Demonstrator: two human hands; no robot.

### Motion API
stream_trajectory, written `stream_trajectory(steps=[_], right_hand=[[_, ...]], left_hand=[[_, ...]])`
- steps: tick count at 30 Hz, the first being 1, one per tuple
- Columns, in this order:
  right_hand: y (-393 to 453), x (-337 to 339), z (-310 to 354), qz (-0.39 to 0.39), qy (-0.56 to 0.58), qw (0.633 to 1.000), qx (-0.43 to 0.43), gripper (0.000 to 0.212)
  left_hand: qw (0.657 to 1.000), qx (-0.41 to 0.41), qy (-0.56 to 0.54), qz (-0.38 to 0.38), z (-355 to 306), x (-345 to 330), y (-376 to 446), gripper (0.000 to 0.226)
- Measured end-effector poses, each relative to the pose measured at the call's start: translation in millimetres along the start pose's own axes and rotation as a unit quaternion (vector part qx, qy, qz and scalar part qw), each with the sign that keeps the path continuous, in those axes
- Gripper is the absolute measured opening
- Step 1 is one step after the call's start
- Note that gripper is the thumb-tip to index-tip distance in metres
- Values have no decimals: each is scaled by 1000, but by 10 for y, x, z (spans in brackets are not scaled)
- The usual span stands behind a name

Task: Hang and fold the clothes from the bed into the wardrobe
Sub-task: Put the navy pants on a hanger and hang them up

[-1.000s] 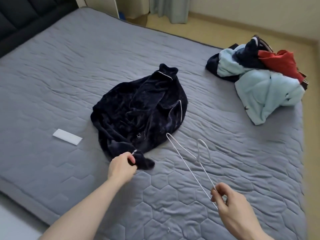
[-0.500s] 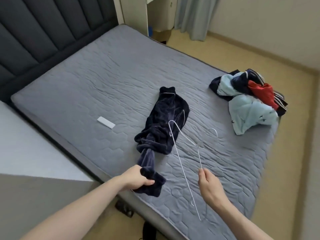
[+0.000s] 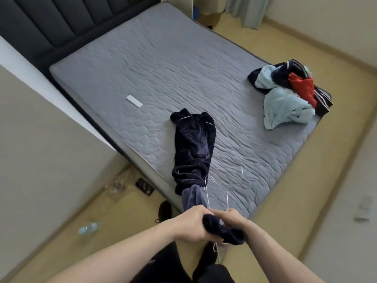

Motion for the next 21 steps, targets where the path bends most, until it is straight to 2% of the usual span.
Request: stream_trajectory(steps=[3,6,8,10,12,13,15,16,19,21], right_hand=[[-152,8,-215,31,-6,999,14,54],[-205,45,-333,38,68,996,43,24],[-209,170,-372,14,45,996,74,28],[-210,354,-394,-33,-11,992,119,31],[-242,487,-421,-61,-60,984,157,29],[-249,536,-447,-67,-82,980,170,28],[-260,633,-509,-74,-95,976,182,23],[-254,678,-546,-79,-87,977,180,18],[-229,814,-646,-93,-58,977,183,15],[-230,890,-654,-96,-73,972,201,15]], left_hand=[[1000,3,21,10,-57,-514,-89,22],[996,16,80,43,42,-808,-161,35],[984,15,162,69,147,-732,-148,44],[973,42,222,54,321,-423,2,46],[960,103,258,-31,572,36,277,40],[943,148,284,-89,713,264,431,43],[906,220,321,-166,935,578,724,58],[898,228,331,-180,992,659,885,66],[902,190,350,-165,1010,710,1435,87],[908,185,352,-131,1000,650,1784,88]])
Point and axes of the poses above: each hand's wrist, its own y-axis towards the middle knuckle, its own x-axis out of the back of the hand, z = x × y, the point moved 6 cm from there along y, towards the middle knuckle, and after that the axes turned 10 degrees about x, right-handed, at the moved point
